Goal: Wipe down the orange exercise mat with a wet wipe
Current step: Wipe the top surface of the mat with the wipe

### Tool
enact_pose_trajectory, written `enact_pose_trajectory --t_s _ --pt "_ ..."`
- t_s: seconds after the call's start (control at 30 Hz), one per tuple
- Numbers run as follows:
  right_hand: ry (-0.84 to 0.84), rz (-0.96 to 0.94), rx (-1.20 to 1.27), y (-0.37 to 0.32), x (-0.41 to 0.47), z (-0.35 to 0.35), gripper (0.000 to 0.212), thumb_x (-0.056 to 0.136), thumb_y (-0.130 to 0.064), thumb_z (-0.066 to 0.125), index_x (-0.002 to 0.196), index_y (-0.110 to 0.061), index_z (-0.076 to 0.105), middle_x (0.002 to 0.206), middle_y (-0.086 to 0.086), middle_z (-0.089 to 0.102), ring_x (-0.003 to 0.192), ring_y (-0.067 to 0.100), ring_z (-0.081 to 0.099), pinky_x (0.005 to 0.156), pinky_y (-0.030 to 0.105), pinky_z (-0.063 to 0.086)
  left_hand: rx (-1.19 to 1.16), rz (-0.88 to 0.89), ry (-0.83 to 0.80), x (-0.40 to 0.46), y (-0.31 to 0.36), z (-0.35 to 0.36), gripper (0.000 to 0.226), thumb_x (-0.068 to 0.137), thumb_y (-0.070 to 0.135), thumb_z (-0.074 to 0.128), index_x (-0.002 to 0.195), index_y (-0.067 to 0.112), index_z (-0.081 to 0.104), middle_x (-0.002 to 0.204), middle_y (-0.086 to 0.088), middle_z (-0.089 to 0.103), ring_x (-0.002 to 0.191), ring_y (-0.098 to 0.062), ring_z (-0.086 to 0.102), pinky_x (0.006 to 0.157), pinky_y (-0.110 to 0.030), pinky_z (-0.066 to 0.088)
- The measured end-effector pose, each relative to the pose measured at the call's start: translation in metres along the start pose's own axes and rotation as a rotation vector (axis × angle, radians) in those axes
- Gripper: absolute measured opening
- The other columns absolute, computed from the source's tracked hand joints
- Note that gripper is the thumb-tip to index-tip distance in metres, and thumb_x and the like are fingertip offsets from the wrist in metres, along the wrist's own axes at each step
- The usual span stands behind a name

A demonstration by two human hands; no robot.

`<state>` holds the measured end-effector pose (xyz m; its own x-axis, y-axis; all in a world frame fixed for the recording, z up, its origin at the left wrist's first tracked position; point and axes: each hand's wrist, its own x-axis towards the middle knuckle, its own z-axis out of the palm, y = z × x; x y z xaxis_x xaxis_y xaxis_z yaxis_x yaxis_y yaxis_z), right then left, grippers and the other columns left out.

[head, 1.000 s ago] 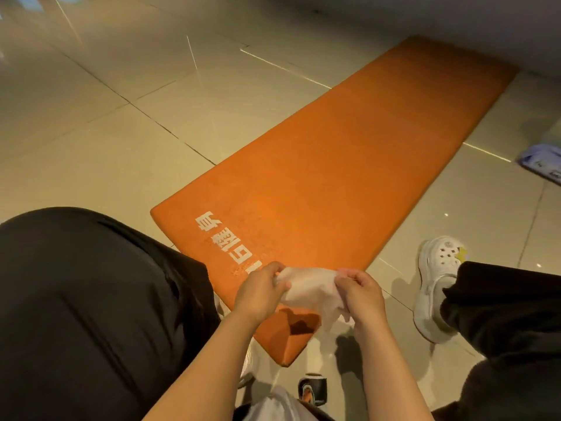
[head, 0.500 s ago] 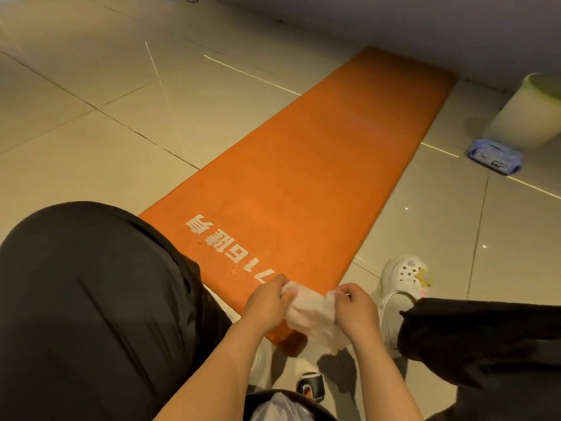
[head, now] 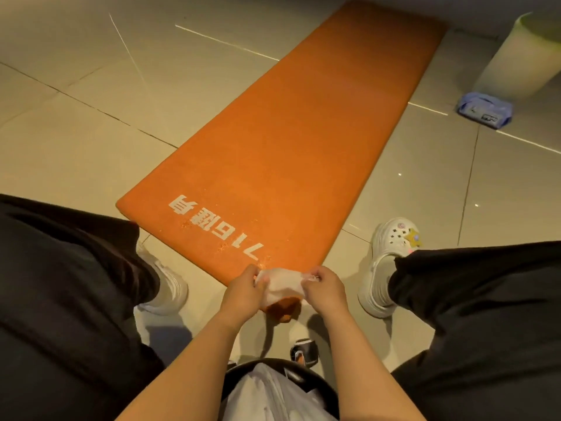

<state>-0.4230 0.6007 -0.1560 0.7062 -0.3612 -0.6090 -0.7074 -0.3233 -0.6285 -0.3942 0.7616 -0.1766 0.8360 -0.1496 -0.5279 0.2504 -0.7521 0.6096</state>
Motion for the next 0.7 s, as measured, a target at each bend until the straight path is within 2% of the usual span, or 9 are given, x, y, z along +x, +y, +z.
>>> enact_pose_trajectory --t_s 0.1,0.17,0.3,0.43,0.5,0.57,0.63,0.7 --pt "-0.068 0.052 -0.085 0.008 0.015 0.017 0.02 0.089 -0.007 0.052 0.083 -0.026 0.053 0.094 0.001 0.06 0.082 0.02 0.054 0.06 0.027 0.036 0.058 -0.104 -0.093 0.011 -0.026 0.009 0.028 0.105 0.028 0.04 0.125 0.009 0.048 0.108 -0.013 0.061 0.09 -0.026 0.051 0.068 -0.032 0.032" --pt "-0.082 0.103 -0.093 0.009 0.028 0.026 0.024 0.088 -0.005 0.052 0.078 -0.028 0.051 0.093 0.001 0.06 0.08 0.019 0.053 0.056 0.025 0.036 0.06 -0.159 -0.119 0.025 -0.034 0.012 0.031 0.105 0.029 0.041 0.126 0.008 0.048 0.115 -0.015 0.062 0.096 -0.029 0.055 0.069 -0.031 0.033" --pt "-0.081 0.154 -0.052 0.008 0.063 0.044 0.021 0.086 -0.002 0.05 0.088 -0.021 0.059 0.092 -0.001 0.062 0.079 0.017 0.055 0.06 0.024 0.039 -0.023 -0.206 -0.05 0.069 -0.031 0.01 0.017 0.103 0.031 0.045 0.108 0.016 0.05 0.105 -0.009 0.063 0.092 -0.029 0.057 0.072 -0.034 0.04" --pt "-0.01 0.069 -0.048 -0.001 0.103 0.054 0.022 0.091 -0.003 0.047 0.096 -0.018 0.062 0.092 -0.007 0.059 0.087 0.016 0.052 0.062 0.022 0.034 -0.145 -0.258 0.057 0.109 -0.039 -0.005 0.013 0.101 0.03 0.052 0.107 0.019 0.052 0.102 0.0 0.055 0.097 -0.025 0.053 0.077 -0.032 0.04" --pt "0.078 0.019 -0.028 -0.001 0.116 0.064 0.022 0.093 -0.006 0.05 0.107 -0.014 0.065 0.099 -0.003 0.062 0.093 0.018 0.055 0.07 0.023 0.039 -0.221 -0.233 0.112 0.123 -0.046 -0.012 0.018 0.099 0.028 0.057 0.114 0.02 0.052 0.106 0.001 0.055 0.101 -0.023 0.054 0.078 -0.029 0.038" --pt "0.268 -0.04 -0.065 0.001 0.119 0.074 0.025 0.094 -0.007 0.053 0.115 -0.013 0.065 0.111 0.004 0.064 0.103 0.024 0.057 0.088 0.031 0.045 -0.272 -0.181 0.18 0.133 -0.051 -0.016 0.037 0.096 0.028 0.061 0.131 0.019 0.05 0.119 -0.002 0.054 0.107 -0.019 0.053 0.084 -0.028 0.04" --pt "0.397 -0.107 -0.22 0.004 0.114 0.09 0.031 0.092 -0.005 0.054 0.119 -0.013 0.064 0.12 0.006 0.064 0.11 0.028 0.056 0.097 0.041 0.044 -0.168 -0.151 0.274 0.138 -0.06 -0.014 0.047 0.095 0.027 0.062 0.139 0.016 0.048 0.13 -0.008 0.048 0.119 -0.022 0.048 0.096 -0.033 0.039" --pt "0.367 -0.166 -0.397 0.002 0.104 0.117 0.034 0.089 -0.008 0.056 0.121 -0.016 0.064 0.127 0.005 0.062 0.117 0.029 0.055 0.103 0.043 0.04 0.015 -0.147 0.357 0.138 -0.075 -0.01 0.05 0.096 0.027 0.06 0.141 0.014 0.047 0.138 -0.013 0.044 0.128 -0.032 0.042 0.103 -0.043 0.036"
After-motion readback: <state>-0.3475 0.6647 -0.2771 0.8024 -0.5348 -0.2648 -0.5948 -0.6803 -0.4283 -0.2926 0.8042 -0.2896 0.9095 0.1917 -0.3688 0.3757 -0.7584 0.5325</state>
